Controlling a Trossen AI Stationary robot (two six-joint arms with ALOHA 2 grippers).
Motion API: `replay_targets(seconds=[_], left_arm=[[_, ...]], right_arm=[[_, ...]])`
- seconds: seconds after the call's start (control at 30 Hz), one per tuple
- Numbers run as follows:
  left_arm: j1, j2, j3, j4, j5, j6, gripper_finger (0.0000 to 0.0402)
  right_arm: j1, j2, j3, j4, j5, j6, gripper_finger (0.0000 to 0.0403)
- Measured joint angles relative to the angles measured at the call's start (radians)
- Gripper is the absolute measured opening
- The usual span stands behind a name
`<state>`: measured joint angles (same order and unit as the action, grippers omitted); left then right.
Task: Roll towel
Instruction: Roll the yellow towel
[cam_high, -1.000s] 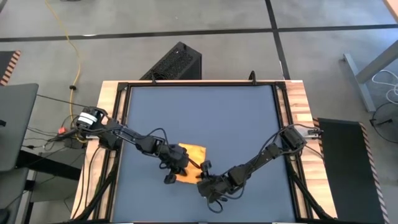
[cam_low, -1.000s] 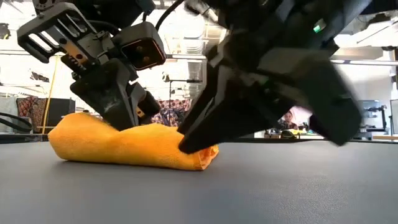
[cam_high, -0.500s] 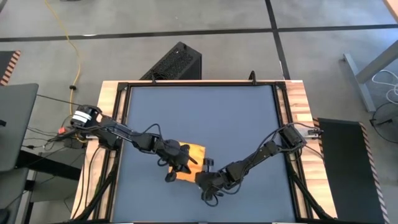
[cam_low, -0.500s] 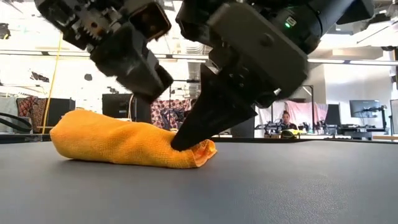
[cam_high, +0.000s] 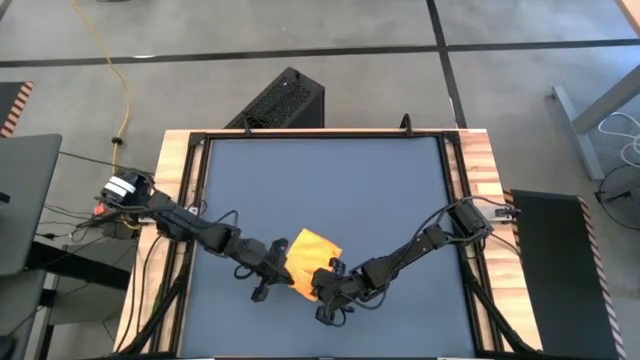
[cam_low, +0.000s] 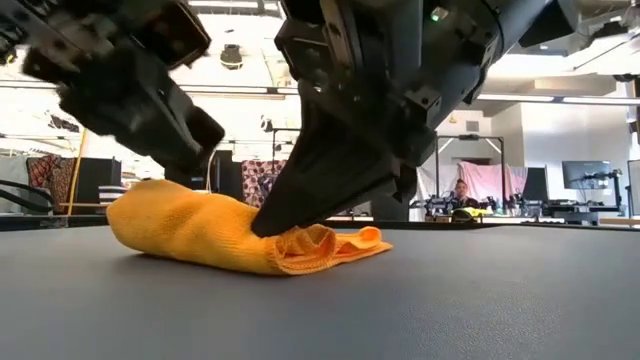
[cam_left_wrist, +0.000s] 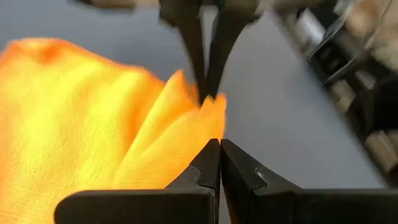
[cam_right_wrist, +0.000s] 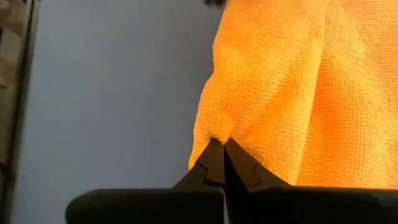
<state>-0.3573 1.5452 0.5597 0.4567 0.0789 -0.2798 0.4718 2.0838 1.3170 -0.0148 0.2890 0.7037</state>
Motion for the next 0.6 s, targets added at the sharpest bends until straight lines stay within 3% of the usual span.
replay_targets(seconds=[0.07, 0.3, 0.6], left_arm=[[-0.024, -0.029, -0.065, 0.097, -0.048, -0.035, 0.0000], [-0.081, -0.173, -0.196, 0.166, -0.225, -0.056, 0.0000], [-0.079, -0.218, -0.202, 0.153, -0.235, 0.004, 0.0000]], right_arm=[[0.006, 0.000, 0.000, 0.008, 0.000, 0.032, 0.0011], [0.035, -0.002, -0.064, 0.167, 0.019, 0.176, 0.0011], [0.083, -0.004, -0.254, 0.541, 0.102, 0.440, 0.0011]])
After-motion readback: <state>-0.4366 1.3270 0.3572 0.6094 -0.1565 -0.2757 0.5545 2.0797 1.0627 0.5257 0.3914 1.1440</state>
